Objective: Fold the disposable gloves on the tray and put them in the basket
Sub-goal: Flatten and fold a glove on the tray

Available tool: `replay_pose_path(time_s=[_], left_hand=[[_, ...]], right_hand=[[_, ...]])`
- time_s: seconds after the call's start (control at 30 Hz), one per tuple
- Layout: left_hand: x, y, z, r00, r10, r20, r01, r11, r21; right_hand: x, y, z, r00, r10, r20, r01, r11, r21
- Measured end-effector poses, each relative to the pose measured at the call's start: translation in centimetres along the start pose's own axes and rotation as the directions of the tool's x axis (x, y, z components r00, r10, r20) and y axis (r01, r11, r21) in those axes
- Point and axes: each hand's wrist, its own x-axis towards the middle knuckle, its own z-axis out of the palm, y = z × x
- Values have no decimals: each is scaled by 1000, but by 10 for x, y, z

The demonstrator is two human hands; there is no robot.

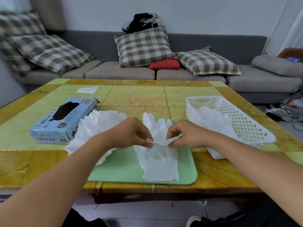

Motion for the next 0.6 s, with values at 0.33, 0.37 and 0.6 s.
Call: replay_pose_path(time_s=[0.33,0.37,0.6], left_hand=[[-7,3,4,976,-23,216,25,1000,-6],[-8,3,5,969,-36,245,35,999,8],[-9,0,9,911,-130,391,73,985,157]], right_hand=[[-10,-19,1,970,-47,239,85,985,-152],[-10,-21,1,962,-43,268,88,983,-159],[-12,-27,6,882,82,464,41,968,-249]])
